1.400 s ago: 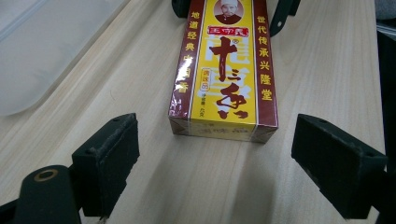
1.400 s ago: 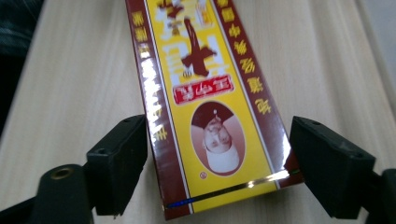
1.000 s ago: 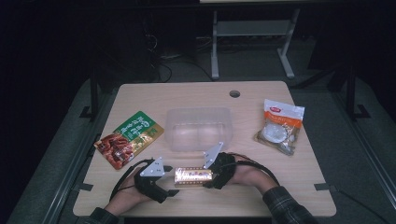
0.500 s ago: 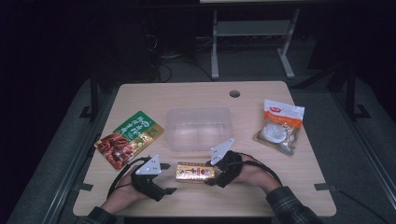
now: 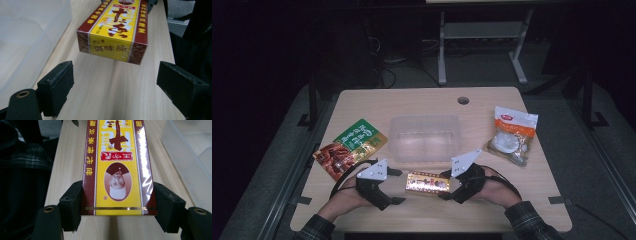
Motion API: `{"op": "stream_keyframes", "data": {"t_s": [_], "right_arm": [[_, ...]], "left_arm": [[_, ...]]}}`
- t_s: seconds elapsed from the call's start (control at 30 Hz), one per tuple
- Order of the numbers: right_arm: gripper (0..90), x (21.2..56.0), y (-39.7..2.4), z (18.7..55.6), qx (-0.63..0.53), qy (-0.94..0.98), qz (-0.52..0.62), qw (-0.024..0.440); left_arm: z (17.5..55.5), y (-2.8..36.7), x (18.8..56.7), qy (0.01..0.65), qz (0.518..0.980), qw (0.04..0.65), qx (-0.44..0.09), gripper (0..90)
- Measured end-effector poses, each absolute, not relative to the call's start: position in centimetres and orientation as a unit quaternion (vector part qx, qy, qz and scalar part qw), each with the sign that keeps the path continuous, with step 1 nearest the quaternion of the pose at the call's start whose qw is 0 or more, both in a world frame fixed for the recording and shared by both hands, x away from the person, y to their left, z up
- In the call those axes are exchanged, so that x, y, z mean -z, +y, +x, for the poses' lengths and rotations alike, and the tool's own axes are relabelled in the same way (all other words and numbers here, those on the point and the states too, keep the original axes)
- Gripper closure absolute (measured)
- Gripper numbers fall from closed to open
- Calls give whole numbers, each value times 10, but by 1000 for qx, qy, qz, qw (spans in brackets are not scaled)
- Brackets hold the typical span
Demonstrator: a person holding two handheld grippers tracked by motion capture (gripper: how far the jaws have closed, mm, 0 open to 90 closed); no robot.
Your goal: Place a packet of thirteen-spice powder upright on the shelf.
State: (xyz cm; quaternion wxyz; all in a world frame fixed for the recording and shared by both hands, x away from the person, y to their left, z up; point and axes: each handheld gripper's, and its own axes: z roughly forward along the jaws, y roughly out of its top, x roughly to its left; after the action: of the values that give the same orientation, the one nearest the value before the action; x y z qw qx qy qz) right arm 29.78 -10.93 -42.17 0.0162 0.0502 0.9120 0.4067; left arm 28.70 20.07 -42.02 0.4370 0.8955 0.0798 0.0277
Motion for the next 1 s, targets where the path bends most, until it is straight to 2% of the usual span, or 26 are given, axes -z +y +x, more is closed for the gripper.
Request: {"op": "stream_keyframes", "data": {"t_s": [0.53, 0.77, 1.0], "right_arm": [[320, 415, -114, 295, -428, 903, 43, 14], [320, 416, -109, 295, -427, 904, 35, 10], [320, 416, -108, 295, -429, 903, 34, 8]], "left_arm": [[303, 169, 418, 37, 891, 452, 5, 136], [300, 169, 416, 28, 887, 461, 6, 243], [300, 170, 415, 23, 887, 461, 13, 285]]}}
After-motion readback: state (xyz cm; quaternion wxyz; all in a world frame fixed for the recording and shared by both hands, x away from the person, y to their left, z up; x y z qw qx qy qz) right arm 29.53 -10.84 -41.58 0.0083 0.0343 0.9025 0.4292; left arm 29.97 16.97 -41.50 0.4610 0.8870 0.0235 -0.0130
